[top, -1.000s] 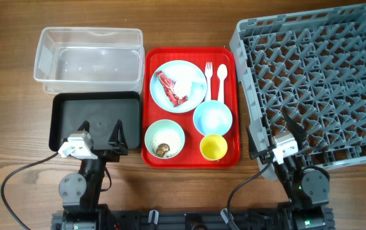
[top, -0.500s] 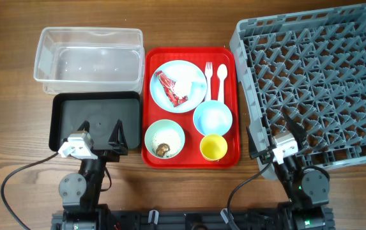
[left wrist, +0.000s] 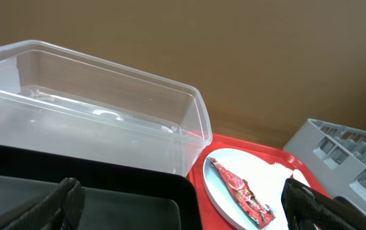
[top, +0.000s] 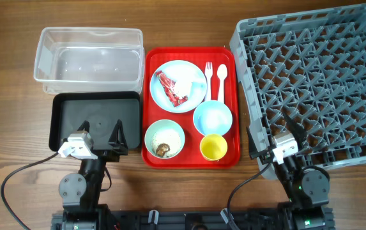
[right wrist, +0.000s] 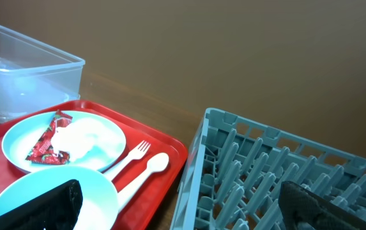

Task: Sort waste into correct bins and load items into the dishwasher rack

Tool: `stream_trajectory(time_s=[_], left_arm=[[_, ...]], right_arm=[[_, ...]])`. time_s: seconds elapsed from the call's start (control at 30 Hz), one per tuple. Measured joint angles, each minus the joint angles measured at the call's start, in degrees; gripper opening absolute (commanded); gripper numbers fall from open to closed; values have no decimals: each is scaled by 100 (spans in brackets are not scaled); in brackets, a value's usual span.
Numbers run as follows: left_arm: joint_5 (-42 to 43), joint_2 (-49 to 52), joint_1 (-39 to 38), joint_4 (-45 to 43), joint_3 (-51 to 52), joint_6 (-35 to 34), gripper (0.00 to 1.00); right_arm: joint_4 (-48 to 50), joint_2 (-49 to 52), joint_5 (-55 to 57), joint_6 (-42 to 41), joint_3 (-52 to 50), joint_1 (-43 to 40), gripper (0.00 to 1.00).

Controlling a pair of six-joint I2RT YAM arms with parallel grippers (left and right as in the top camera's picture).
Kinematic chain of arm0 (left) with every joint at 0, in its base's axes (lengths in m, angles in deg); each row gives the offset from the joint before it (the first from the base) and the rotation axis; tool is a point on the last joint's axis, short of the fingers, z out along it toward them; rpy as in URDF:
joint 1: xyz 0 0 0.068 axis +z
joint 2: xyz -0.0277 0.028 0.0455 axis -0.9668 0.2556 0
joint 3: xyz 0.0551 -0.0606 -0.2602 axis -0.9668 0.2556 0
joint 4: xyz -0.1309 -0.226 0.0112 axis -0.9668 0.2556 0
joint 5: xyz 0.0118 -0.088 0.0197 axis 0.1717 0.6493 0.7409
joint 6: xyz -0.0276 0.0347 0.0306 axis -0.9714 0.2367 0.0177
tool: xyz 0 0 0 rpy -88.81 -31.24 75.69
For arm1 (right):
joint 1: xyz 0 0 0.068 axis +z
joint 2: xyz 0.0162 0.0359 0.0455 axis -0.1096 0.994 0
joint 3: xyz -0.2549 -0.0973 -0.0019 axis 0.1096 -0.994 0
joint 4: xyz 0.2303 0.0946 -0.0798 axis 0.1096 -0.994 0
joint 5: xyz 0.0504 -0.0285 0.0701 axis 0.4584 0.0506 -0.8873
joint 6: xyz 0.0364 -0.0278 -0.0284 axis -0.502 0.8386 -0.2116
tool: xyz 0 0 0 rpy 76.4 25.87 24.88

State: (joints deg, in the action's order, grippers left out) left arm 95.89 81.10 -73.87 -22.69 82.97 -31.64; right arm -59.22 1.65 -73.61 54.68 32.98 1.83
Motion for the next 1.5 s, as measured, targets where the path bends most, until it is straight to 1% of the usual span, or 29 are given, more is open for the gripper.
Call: stream_trajectory(time_s=[0.37,0.47,0.53,0.6,0.67,0.73,0.77,0.87,0.9,0.93,1.0,1.03,1.07,1.1,1.13,1.17,1.23,1.27,1.3,1.4,1.5], left_arm=[[22,0,0,-2,0,-4,100],[72,0,-2,-9,0,-94,100],[164,0,0,-35,0,-291,100],[398,0,0,-175,7,-424,100],[765,0,-2,-426,0,-527,100],[1075,0,-2,-415,-85,-627,100],[1200,0,-2,-210,-240,-678,100],[1351,92,0,398,-844,-721,100],[1397,289,-2,745,-1342,-748,100],[1414,463,-2,868,-1668,-761,100],[1471,999,-2,1552,-2422,-782,100],[1497,1373,0,1937,-2809,-782,100],[1513,1969,-2,2487,-3370,-787,100],[1539,2441,-2,2802,-3753,-787,100],[1587,2874,-2,3042,-4098,-798,100],[1692,3451,0,3543,-4627,-796,100],[1858,4131,-2,3751,-5233,-798,100],[2131,4533,9,3917,-5595,-809,100],[2455,4815,15,3884,-5816,-833,100],[3128,5239,11,3842,-5963,-861,100],[3209,5611,-205,4242,-5976,-861,100]], right_arm=[[44,0,-118,85,0,0,100],[125,0,-518,87,0,-9,100],[195,0,-835,87,0,-9,100],[269,0,-1237,50,0,-9,100],[619,4,-1617,-313,0,-9,100],[765,4,-1784,-791,39,-9,100],[728,4,-1805,-1113,144,-9,100],[247,83,-1740,-1670,686,-9,100],[-361,243,-1661,-1904,1263,-9,100],[-857,411,-1609,-1993,1665,-9,100],[-1792,920,-1528,-2109,2479,-9,100],[-2140,1163,-1504,-2131,2789,-9,100],[-2747,1668,-1478,-2192,3348,-9,100],[-3215,2114,-1453,-2221,3807,-9,100],[-3440,2465,-1447,-2218,4124,-9,100],[-3818,2981,-1434,-2221,4621,-11,100],[-4072,3626,-1456,-2221,5163,-11,100],[-4251,4030,-1561,-2221,5477,-15,100],[-4312,4293,-1720,-2194,5626,-15,100],[-4308,4806,-2111,-2114,5698,-15,100],[-4487,5115,-2046,-2378,5755,-15,100]])
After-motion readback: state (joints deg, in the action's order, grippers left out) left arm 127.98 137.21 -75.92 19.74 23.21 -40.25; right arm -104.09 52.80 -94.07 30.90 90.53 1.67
